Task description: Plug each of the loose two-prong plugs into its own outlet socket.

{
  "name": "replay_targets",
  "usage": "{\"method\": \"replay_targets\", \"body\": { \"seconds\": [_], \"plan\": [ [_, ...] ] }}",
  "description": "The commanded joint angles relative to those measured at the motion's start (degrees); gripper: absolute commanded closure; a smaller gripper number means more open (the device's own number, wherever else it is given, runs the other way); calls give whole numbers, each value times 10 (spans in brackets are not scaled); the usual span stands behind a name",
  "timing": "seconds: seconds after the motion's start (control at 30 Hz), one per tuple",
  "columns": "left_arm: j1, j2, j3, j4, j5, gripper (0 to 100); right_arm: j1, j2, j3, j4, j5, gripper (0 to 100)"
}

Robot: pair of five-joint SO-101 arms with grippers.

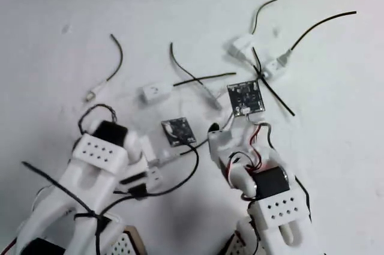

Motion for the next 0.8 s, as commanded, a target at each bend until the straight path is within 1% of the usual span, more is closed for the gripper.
{"method": "replay_targets", "body": {
  "seconds": [0.0,0.17,0.27,0.43,0.6,0.77],
  "plan": [
    [20,-9,43,-73,34,719,16,-15,-21,-1,-3,829],
    [20,-9,83,-92,39,720,19,-15,-21,-1,-3,829],
    [16,-9,109,-120,40,724,19,-15,-21,-1,-3,829],
    [19,-10,115,-132,60,726,19,-15,-21,-1,-3,829],
    [20,-10,120,-146,62,796,19,-15,-21,-1,-3,829],
    [20,-10,124,-149,63,827,19,-15,-21,-1,-3,829]
  ]
}}
